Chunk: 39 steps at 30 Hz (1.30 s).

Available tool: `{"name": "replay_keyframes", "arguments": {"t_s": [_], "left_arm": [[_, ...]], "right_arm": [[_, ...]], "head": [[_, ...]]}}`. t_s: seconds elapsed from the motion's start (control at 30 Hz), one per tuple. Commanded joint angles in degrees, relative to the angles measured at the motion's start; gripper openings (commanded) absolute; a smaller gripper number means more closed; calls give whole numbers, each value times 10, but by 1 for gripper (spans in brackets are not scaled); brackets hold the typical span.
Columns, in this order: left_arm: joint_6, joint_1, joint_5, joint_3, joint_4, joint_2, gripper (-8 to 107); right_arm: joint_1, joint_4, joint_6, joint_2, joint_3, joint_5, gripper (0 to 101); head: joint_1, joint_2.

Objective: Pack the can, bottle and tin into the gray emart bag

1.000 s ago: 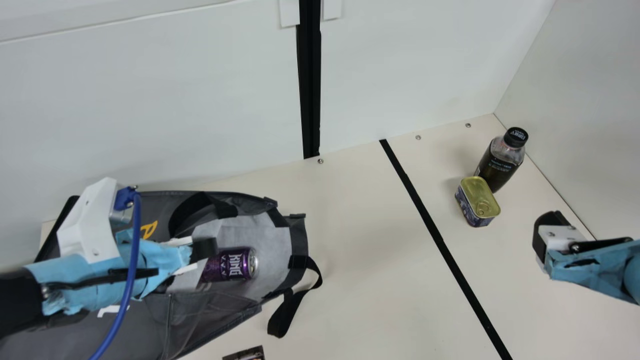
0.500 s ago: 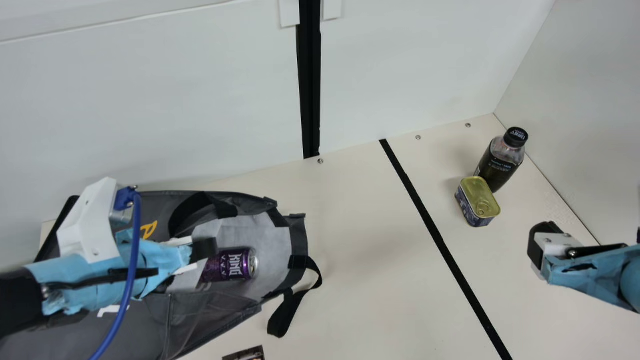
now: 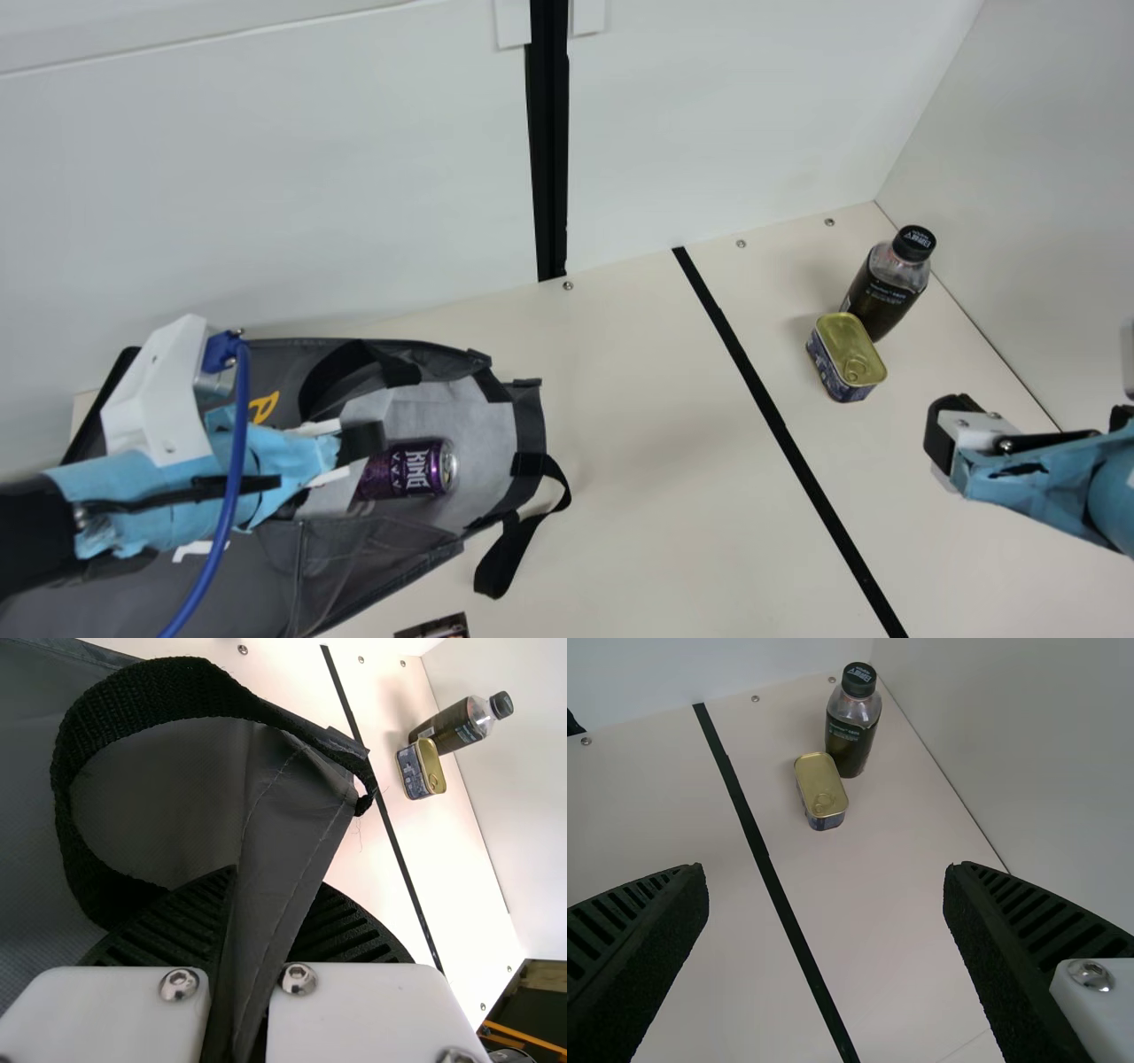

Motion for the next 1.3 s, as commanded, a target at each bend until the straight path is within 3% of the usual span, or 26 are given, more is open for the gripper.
{"name": "replay_keyframes", "arguments": {"t_s": [0.0, 0.37, 0.83, 1.27], "left_arm": [[0, 0, 0, 0, 0, 0, 10], [0, 0, 0, 0, 0, 0, 10], [0, 0, 0, 0, 0, 0, 10], [0, 0, 0, 0, 0, 0, 10]], "right_arm": [[0, 2, -1, 3, -3, 0, 91], [-2, 5, -8, 34, -32, 0, 91], [-32, 24, -41, 106, -99, 0, 91], [-84, 71, -92, 188, -138, -29, 91]], "head": [[-13, -1], [-13, -1], [-13, -1], [-13, -1]]}}
